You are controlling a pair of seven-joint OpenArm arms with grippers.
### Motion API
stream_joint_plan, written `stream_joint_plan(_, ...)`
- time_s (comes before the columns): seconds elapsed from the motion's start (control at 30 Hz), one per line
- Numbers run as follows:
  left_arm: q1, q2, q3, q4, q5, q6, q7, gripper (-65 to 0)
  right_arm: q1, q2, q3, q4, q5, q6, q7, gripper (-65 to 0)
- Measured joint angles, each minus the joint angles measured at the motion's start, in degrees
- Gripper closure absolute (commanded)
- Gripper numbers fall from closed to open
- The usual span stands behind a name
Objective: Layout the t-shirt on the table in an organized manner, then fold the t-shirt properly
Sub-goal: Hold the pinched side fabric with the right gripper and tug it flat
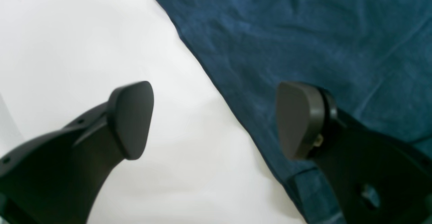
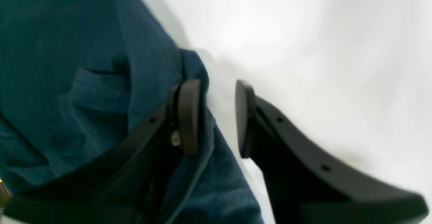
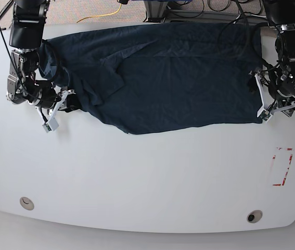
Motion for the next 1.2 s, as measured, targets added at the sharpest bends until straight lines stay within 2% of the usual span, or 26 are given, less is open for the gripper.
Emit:
stream_joint_plan(0.33,0.0,0.0,0.0,0.0,0.0,0.0,0.0,-52.5,-0.7,-0.1,0.0,0.4,0.2,0.0,0.0,-16.5)
stream_joint_plan(0.57,0.0,0.0,0.0,0.0,0.0,0.0,0.0,-52.5,-0.8,-0.2,-0.1,3.3,0.2,0.0,-2.6,-16.5)
stream_joint_plan(1.1,0.0,0.0,0.0,0.0,0.0,0.0,0.0,-52.5,-0.8,-0.2,-0.1,4.0,0.4,0.0,-2.6,-15.5)
stream_joint_plan(1.2,0.0,0.0,0.0,0.0,0.0,0.0,0.0,-52.5,-0.8,-0.2,-0.1,3.9,0.4,0.0,-2.6,-9.4)
